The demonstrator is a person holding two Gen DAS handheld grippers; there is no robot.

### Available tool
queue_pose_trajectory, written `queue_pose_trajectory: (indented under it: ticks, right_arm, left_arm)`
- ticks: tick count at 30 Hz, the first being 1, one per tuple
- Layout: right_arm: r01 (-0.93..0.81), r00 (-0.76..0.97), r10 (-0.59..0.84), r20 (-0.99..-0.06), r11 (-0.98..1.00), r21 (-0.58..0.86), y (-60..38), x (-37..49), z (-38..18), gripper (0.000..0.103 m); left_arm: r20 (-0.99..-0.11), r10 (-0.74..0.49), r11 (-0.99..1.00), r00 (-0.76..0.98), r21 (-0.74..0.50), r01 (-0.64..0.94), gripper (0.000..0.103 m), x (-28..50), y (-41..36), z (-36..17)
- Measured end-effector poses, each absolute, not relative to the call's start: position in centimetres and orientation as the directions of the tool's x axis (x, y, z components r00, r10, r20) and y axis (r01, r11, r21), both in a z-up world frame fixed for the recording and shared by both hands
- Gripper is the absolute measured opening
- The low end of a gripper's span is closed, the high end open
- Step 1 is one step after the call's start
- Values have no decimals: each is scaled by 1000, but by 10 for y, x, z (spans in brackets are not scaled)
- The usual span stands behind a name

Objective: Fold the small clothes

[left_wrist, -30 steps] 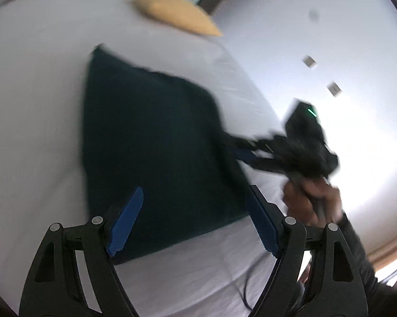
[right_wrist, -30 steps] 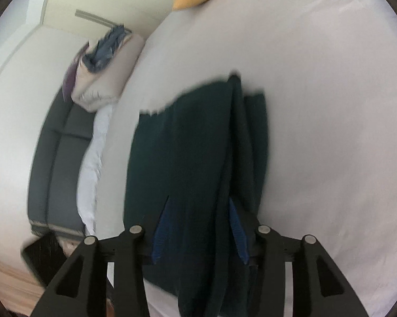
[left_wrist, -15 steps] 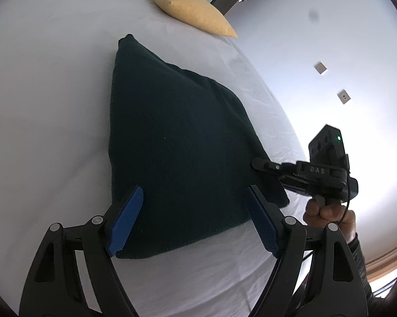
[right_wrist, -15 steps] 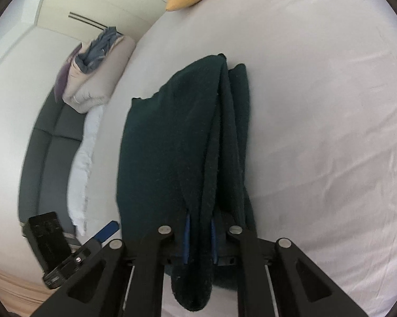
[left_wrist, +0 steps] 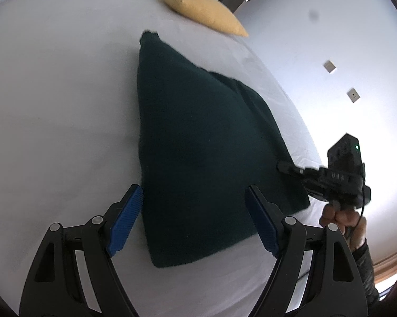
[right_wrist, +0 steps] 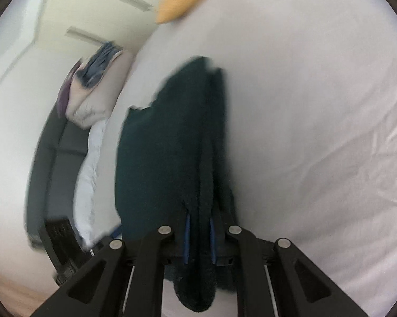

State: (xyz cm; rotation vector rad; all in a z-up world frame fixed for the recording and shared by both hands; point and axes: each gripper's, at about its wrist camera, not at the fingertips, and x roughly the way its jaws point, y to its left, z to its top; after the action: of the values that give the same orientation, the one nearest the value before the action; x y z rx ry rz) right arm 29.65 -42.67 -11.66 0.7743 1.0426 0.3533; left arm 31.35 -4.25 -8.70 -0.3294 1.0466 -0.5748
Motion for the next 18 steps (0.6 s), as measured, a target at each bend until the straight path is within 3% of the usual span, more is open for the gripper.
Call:
queue_pose_trajectory:
  ticks: [3,7,11,12,14,15,18]
  right_arm:
    - [122,451,637,-626,650,750,-437,302,-148,8]
    - [81,424,652,-629,664,743,-432,296,-140,12]
    - [86,446,591,-673,720,689,-436,285,-119,24]
    - [100,472,539,-698,754,650,-441,280,-109,34]
    - [141,518,420,-745,818,558,-446,276,-92,37]
    - [145,546,393,-740,825,546,-448,276,-82,37]
    - [40,582,525,-621,744,667,-442,289,-66,32]
  left_arm:
    - [-740,-574,819,352,-506,272,79,320,-43,-98]
    - [-729,-565,825,387,-482,296,79,321,-40,-95]
    - [-711,-551,834,437,-457,308,79,336,-35,-82]
    - [-708,-546,837,448,-444,320,79,340,-35,-76]
    - [-702,-537,841,468,-404,359,78,350,-40,-64]
    - [-698,-531,843,481,-382,378,76,356,-45,-59]
    - [-693,-535,830,483,-327,451,55,380,-69,-47]
